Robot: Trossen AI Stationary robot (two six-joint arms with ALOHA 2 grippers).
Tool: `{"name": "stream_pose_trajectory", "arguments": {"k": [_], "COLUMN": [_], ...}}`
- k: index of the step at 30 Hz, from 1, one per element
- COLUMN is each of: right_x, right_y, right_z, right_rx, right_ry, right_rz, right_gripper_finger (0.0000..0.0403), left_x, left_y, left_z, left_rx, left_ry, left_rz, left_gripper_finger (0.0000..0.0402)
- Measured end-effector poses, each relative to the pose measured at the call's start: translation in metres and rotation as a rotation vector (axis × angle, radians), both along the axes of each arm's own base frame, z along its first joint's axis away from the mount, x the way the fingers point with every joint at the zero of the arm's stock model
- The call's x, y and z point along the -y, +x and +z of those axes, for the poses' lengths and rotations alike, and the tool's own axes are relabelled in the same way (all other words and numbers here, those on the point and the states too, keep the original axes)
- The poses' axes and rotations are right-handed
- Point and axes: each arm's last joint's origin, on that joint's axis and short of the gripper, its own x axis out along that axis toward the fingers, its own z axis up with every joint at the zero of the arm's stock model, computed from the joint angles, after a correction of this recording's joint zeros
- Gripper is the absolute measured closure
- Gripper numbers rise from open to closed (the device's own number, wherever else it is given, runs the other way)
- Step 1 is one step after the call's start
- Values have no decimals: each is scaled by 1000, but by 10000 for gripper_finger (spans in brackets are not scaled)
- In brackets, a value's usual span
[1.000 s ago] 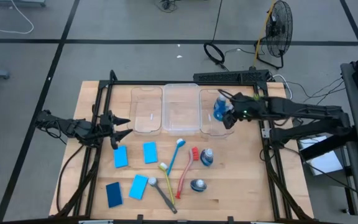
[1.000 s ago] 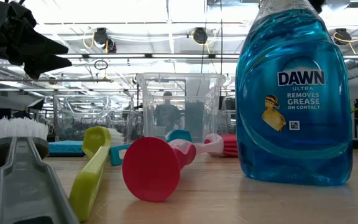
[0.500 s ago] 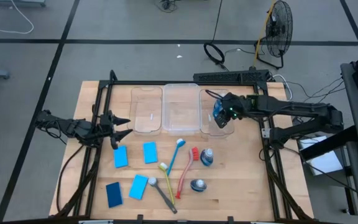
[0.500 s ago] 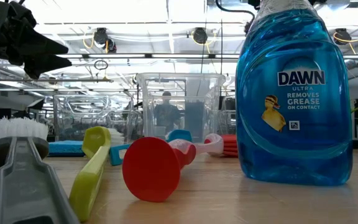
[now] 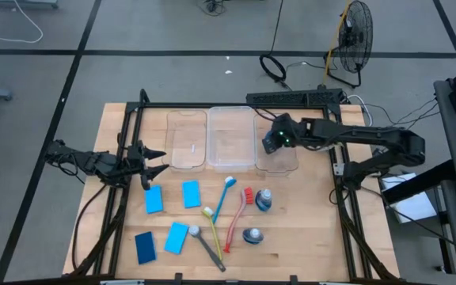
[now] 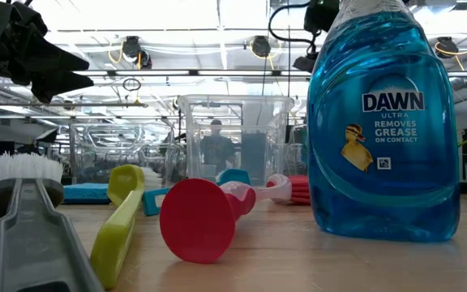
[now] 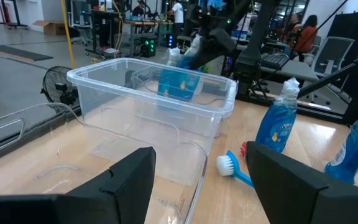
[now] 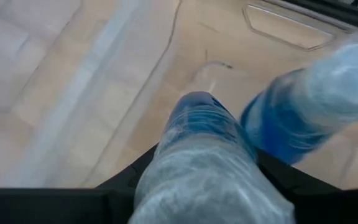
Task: Pick & Place Kitchen Sink Supplies
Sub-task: Put the blue dishwashing liquid bottle into the right transparent bin
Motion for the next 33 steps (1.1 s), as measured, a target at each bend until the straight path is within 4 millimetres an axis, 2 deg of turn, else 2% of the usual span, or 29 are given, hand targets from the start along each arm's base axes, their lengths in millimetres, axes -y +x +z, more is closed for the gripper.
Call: {"name": "stream_pose_trajectory", "arguments": {"k": [7, 17, 33], "right_x": [14, 20, 22], "right_y": [13, 27, 29], "right_z": [-13, -32, -32], "right_rx": [53, 42, 49], "right_ry": [22, 38, 10], "right_rz": [-97, -123, -140], "right_gripper_finger": [246, 246, 229], "left_x": [0, -1, -1], "left_y": [0, 0, 0], "left_z": [0, 0, 0], "left_rx": [0, -1, -5], "left_ry": [0, 10, 26], "left_rz": [0, 26, 25], "left_gripper_finger": [149, 149, 149]}}
